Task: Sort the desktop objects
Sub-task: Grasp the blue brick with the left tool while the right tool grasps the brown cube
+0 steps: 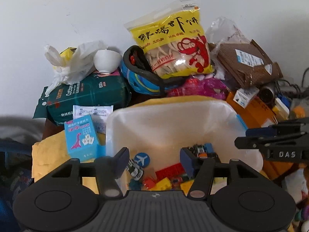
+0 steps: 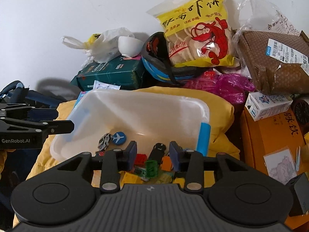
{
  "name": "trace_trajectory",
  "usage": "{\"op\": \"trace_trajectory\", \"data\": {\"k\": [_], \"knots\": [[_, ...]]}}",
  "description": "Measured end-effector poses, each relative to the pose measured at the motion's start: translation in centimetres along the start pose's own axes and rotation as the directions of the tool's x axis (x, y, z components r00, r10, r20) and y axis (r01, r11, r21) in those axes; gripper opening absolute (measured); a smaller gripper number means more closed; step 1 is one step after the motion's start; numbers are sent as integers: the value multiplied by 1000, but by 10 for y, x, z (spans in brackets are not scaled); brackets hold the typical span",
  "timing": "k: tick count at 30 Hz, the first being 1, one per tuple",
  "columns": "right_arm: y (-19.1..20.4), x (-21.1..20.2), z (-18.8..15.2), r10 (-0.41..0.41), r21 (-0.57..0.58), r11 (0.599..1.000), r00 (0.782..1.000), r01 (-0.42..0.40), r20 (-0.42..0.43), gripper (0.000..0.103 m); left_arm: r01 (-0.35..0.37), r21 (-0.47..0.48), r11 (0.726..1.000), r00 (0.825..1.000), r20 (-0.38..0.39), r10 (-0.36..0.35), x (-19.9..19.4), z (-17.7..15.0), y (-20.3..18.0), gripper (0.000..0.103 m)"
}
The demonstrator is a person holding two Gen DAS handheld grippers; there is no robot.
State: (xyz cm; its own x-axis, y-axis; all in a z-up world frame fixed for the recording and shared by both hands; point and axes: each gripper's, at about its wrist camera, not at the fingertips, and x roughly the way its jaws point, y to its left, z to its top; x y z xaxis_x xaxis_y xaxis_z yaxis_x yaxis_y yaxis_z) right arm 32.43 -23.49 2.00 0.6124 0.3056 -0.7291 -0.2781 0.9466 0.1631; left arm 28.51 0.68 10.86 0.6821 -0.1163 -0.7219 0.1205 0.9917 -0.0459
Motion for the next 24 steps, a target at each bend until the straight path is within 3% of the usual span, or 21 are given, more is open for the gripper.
{"op": "trace_trajectory", "data": {"k": [3,6,11,14,17,19,20,24], "knots": [[7,-16,-22,31,-24,999,999,-30,32,42,35,16,999,999,40,-35,-14,-29,-3,62],[22,-28,-62,64,-56,997,997,-62,37,42,64,18,998,997,51,-64,-24,-78,-9,62],[51,-4,-149,76,-98,992,993,-85,-92,47,63,13,998,997,-48,-62,-8,-160,-17,62],[64,20,-177,69,-101,991,988,-83,-135,49,42,-30,999,993,-110,-45,2,-193,-15,62],[71,38,-181,53,-95,993,988,-67,-145,53,35,-58,998,992,-117,-42,6,-203,-14,62],[72,45,-181,58,-98,993,988,-73,-146,46,39,-53,998,993,-107,-44,9,-202,-16,62],[71,47,-180,59,-104,992,987,-75,-150,34,41,-45,998,994,-101,-45,11,-199,-18,62],[57,34,-182,41,-95,994,991,-53,-130,33,47,-12,999,996,-76,-48,20,-193,-27,62]]}}
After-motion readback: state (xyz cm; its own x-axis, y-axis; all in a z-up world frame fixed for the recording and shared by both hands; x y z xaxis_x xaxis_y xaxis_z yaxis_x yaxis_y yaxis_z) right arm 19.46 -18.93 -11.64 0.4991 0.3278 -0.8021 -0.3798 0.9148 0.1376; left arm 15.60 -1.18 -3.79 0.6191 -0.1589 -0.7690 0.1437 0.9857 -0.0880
